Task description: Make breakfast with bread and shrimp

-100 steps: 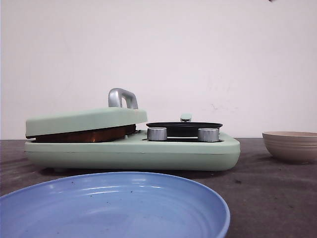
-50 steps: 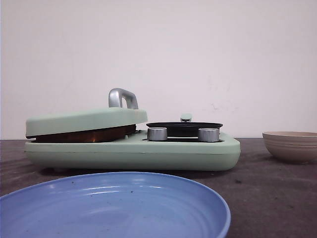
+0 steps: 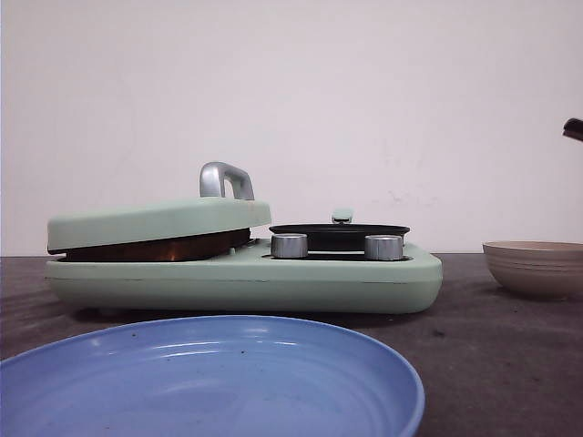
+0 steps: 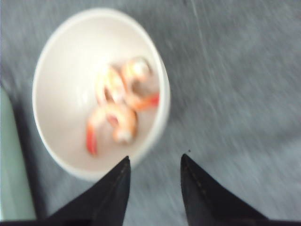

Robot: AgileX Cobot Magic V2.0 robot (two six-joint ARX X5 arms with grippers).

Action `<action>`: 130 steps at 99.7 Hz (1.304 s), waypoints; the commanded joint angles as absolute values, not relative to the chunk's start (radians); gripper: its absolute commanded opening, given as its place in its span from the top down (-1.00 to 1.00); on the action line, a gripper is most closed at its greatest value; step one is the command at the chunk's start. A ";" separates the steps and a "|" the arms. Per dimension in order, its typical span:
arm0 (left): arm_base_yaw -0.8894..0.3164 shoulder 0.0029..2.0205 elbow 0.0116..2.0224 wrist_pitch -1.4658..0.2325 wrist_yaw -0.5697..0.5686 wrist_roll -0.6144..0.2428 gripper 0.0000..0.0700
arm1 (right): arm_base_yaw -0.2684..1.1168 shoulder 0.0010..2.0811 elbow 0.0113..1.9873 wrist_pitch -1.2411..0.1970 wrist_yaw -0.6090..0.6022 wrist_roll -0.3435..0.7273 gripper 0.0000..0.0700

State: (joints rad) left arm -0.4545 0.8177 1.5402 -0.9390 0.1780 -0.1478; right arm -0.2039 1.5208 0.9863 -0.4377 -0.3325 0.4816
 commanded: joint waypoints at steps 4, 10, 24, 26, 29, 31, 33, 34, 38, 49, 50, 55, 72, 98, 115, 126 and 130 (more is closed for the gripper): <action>-0.459 0.827 1.558 -0.929 0.174 -0.137 1.00 | -0.207 1.553 0.993 -0.370 -0.340 0.549 0.43; -0.459 0.828 1.558 -0.929 0.174 -0.131 1.00 | -0.207 1.568 0.993 -0.336 -0.340 0.571 0.43; -0.459 0.833 1.558 -0.928 0.172 -0.116 1.00 | -0.207 1.612 0.994 -0.295 -0.340 0.612 0.44; -0.459 0.833 1.558 -0.928 0.172 -0.116 1.00 | -0.207 1.620 0.994 -0.291 -0.340 0.616 0.44; -0.459 0.835 1.558 -0.928 0.172 -0.116 1.00 | -0.207 1.631 0.995 -0.289 -0.340 0.620 0.44; -0.459 0.836 1.558 -0.928 0.172 -0.116 1.00 | -0.207 1.638 0.995 -0.289 -0.340 0.622 0.44; -0.459 0.837 1.558 -0.928 0.172 -0.116 1.00 | -0.207 1.645 0.995 -0.288 -0.340 0.622 0.44; -0.459 0.838 1.558 -0.928 0.172 -0.116 1.00 | -0.207 1.648 0.995 -0.289 -0.340 0.622 0.44; -0.459 0.840 1.558 -0.928 0.172 -0.116 1.00 | -0.207 1.662 0.995 -0.284 -0.338 0.623 0.44; -0.459 0.848 1.558 -0.928 0.172 -0.115 1.00 | -0.207 1.695 0.995 -0.265 -0.336 0.643 0.44; -0.459 0.850 1.558 -0.928 0.172 -0.114 1.00 | -0.207 1.697 0.995 -0.263 -0.336 0.646 0.44; -0.459 0.851 1.558 -0.928 0.172 -0.113 1.00 | -0.207 1.708 0.995 -0.251 -0.337 0.659 0.44; -0.459 0.864 1.558 -0.928 0.172 -0.112 1.00 | -0.207 1.725 0.995 -0.216 -0.332 0.678 0.85; -0.459 0.878 1.558 -0.928 0.172 -0.093 1.00 | -0.213 1.725 0.995 -0.150 -0.318 0.665 0.99; -0.459 0.888 1.558 -0.927 0.172 -0.093 1.00 | -0.213 1.723 0.997 -0.065 -0.387 0.648 0.99; -0.459 0.891 1.558 -0.927 0.172 -0.090 1.00 | -0.208 1.707 0.997 -0.009 -0.431 0.638 0.99; -0.459 0.891 1.558 -0.927 0.172 -0.090 1.00 | -0.199 1.696 0.998 0.010 -0.438 0.624 0.99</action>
State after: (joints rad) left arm -0.4545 0.8845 1.5402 -0.9390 0.1772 -0.1055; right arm -0.2089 1.7061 0.9863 -0.0265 -0.4225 0.6533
